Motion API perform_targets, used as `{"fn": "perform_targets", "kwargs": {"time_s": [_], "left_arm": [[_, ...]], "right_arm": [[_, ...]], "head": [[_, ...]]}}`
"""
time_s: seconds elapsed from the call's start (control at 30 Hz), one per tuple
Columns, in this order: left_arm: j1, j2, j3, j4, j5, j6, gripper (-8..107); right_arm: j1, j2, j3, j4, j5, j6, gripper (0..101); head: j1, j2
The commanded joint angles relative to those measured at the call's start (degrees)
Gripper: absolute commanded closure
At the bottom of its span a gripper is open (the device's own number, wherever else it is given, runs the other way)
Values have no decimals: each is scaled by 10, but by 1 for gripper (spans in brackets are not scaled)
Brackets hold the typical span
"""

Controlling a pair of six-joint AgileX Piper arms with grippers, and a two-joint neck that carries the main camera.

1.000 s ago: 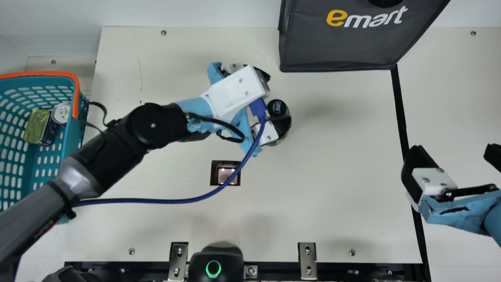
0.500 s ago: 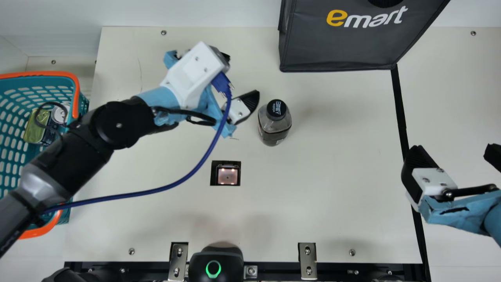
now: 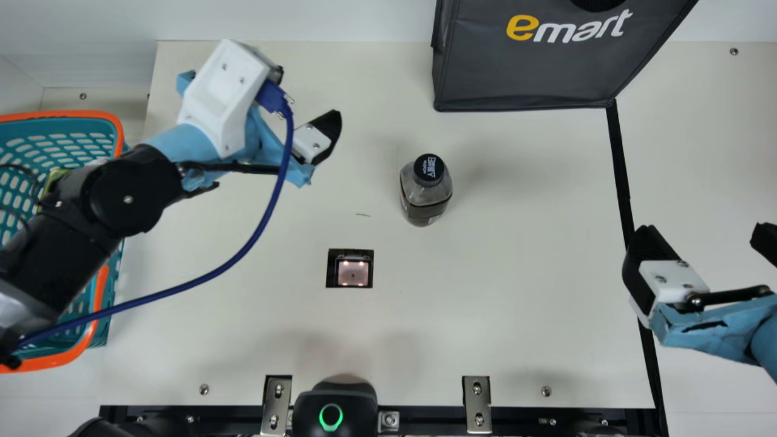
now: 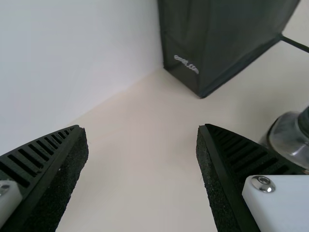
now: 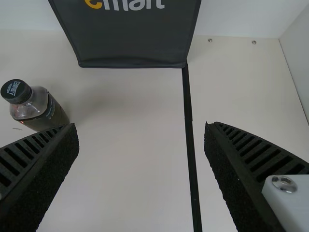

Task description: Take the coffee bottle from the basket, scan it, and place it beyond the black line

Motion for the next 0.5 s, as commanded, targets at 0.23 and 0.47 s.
{"fn": "perform_targets", "kwargs": {"time_s": [0.23,0.47], "left_arm": [[40,-29,23,82,-5,-84,9],[68,-53,43,126,-7,-132,9]], "right_arm": [[0,0,0,0,0,0,10],[0,0,0,0,0,0,10]], "head": [[-16,2],[-16,2]]}}
